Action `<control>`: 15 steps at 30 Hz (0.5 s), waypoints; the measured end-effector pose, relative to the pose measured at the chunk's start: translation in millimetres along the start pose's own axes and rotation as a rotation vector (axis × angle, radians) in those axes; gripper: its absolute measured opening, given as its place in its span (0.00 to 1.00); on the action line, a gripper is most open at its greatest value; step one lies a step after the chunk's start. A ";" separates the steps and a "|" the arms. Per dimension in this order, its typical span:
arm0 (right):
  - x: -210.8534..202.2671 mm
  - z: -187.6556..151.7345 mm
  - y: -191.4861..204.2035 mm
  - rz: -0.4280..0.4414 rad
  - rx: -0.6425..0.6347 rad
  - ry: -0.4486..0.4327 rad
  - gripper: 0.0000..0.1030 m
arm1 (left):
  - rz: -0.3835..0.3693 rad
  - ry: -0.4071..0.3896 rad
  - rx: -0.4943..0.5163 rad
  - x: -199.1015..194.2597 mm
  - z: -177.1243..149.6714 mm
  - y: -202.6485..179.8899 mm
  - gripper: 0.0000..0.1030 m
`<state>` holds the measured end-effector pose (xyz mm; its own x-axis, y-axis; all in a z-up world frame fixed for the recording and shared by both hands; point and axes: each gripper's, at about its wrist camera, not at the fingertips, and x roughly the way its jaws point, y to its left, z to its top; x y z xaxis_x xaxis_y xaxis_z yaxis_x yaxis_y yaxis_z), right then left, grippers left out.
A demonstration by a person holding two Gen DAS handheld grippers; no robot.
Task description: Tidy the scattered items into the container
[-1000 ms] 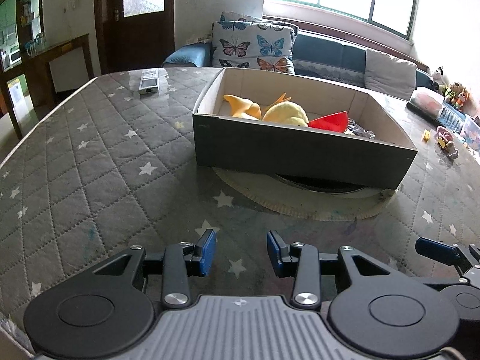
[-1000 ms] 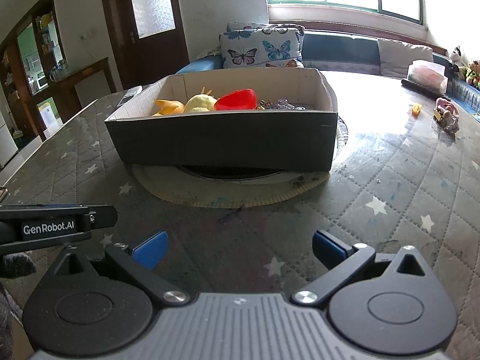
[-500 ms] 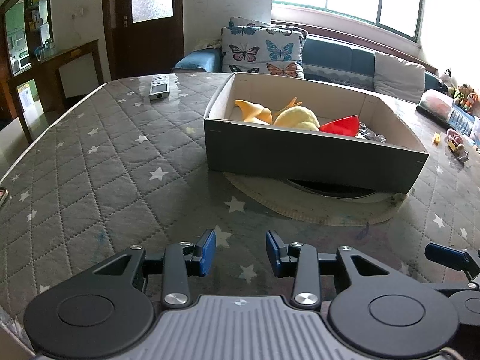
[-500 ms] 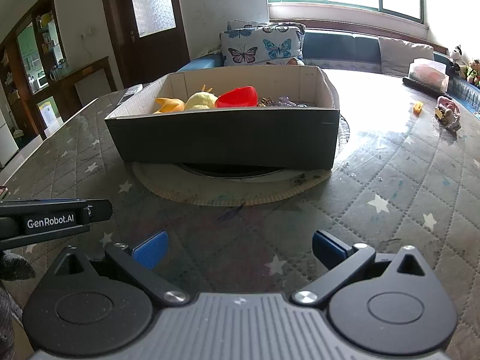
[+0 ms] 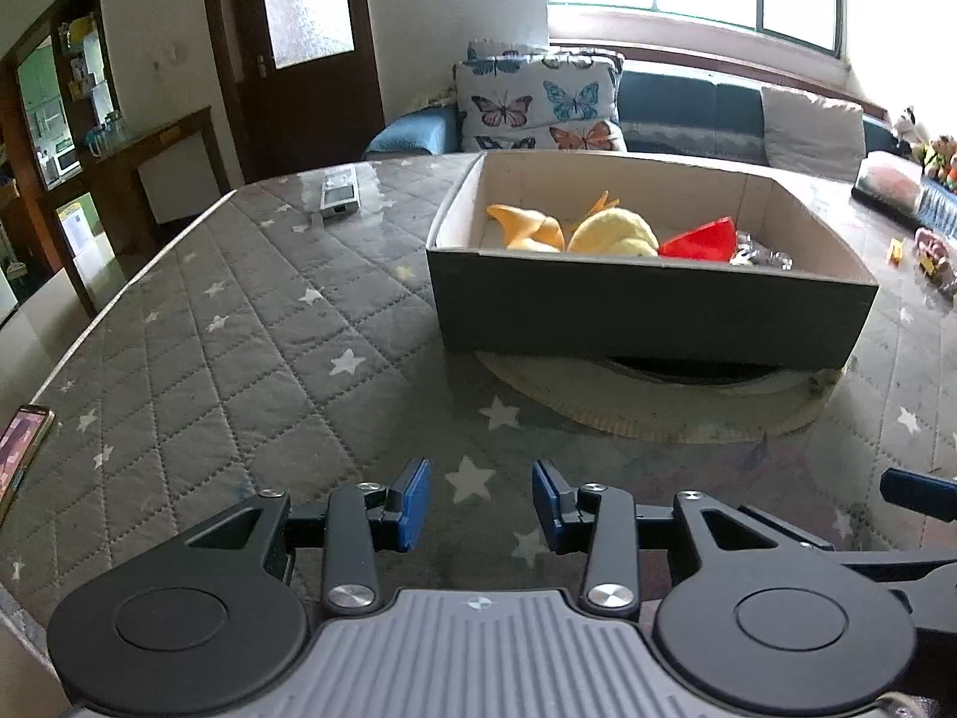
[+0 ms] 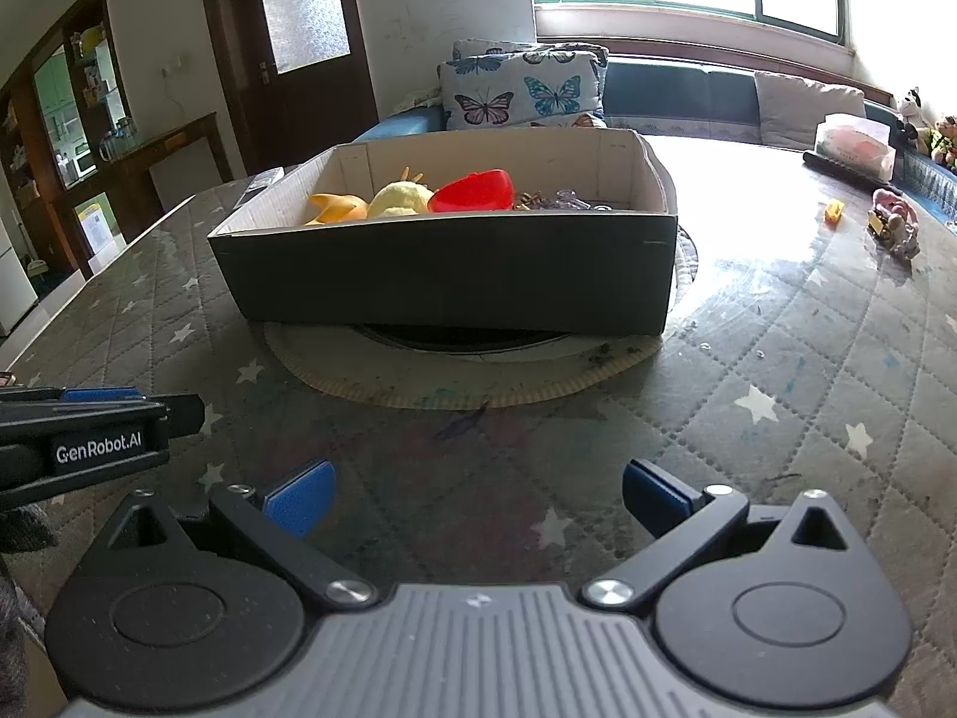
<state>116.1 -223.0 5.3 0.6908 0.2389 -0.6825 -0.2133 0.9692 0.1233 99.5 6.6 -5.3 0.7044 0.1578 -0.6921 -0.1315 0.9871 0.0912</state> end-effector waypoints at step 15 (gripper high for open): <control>0.4 -0.7 -0.2 0.002 0.002 0.000 1.00 | -0.025 0.049 0.034 7.8 -2.7 -5.0 0.39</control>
<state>115.9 -223.1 4.5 0.6900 0.2410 -0.6825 -0.2132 0.9688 0.1265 103.7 2.9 -13.1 0.6720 0.1322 -0.7287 -0.0896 0.9912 0.0972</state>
